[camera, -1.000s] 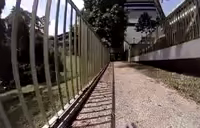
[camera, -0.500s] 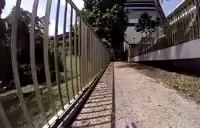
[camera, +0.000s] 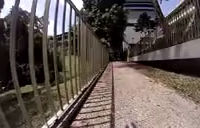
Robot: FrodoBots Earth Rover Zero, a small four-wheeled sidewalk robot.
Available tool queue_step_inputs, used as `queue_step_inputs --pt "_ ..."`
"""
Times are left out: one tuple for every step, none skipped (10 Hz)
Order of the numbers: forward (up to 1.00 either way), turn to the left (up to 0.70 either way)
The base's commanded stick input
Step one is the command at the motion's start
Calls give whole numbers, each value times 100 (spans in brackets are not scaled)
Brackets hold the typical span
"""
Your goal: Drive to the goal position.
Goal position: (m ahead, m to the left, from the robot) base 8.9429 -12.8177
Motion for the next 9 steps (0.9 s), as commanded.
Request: queue_step_inputs --pt "0 -100" --pt "0 -100" --pt "0 -100" --pt "0 -89" --pt "0 -51" --pt "0 -17" --pt "0 0" --pt "0 0" --pt "0 0"
